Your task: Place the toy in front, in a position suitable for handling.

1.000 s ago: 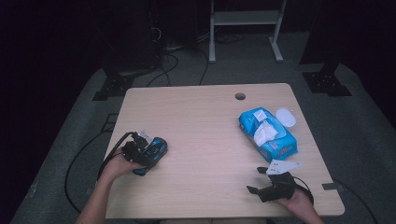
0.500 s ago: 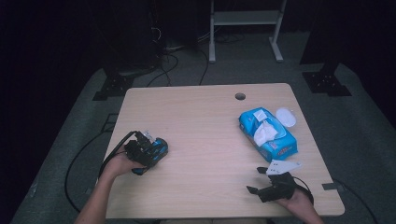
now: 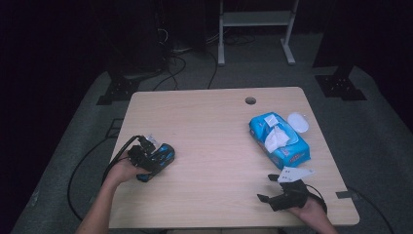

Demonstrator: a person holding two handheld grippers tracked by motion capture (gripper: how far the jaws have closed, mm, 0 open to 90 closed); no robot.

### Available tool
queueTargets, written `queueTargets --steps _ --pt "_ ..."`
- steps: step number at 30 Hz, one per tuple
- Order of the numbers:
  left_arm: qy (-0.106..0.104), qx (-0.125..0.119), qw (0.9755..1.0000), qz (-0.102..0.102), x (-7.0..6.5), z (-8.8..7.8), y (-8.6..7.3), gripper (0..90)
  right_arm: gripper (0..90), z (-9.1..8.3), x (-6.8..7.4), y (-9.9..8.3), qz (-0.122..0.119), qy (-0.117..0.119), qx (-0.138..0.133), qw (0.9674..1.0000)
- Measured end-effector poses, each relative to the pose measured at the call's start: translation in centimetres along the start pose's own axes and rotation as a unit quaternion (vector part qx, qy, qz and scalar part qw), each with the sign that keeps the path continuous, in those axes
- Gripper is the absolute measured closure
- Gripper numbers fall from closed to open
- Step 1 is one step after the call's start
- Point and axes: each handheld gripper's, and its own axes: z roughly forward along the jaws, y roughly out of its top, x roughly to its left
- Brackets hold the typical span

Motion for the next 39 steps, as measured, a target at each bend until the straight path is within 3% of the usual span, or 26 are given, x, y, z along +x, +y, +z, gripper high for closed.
queueTargets --steps 3,10,14,18,24,26,28,29,39 --pt "0.007 0.014 0.9998 0.011 -0.1 0.1 0.0 26.8 15.9 0.0 0.0 0.0 -0.001 0.000 0.000 1.0000" --pt "-0.005 0.028 0.9995 0.012 0.1 0.3 -0.3 26.7 15.9 0.0 0.0 0.0 -0.002 0.001 0.000 1.0000" --pt "-0.009 0.031 0.9992 0.023 0.3 0.4 -0.2 26.2 15.9 0.1 0.0 0.0 -0.002 0.001 0.001 1.0000" --pt "-0.006 0.049 0.9976 0.049 0.1 0.8 0.1 24.3 15.9 0.1 0.0 0.0 -0.002 0.001 0.002 1.0000" --pt "-0.003 0.051 0.9978 0.041 0.1 0.7 0.2 25.9 15.9 0.0 0.0 0.0 -0.003 0.001 0.001 1.0000" --pt "0.012 0.048 0.9979 0.041 0.0 0.7 0.2 26.0 15.9 0.0 0.0 0.0 -0.003 0.001 0.001 1.0000" --pt "0.012 0.045 0.9982 0.038 0.0 0.6 0.3 26.0 15.9 0.0 0.0 0.0 -0.002 0.000 0.001 1.0000" --pt "-0.002 0.038 0.9987 0.034 0.0 0.4 0.3 26.0 15.9 0.0 -0.1 0.0 -0.001 0.001 0.001 1.0000" --pt "-0.002 0.018 0.9994 0.030 -0.1 -0.5 0.8 26.0 15.9 0.0 -0.1 0.0 -0.001 0.000 0.001 1.0000"
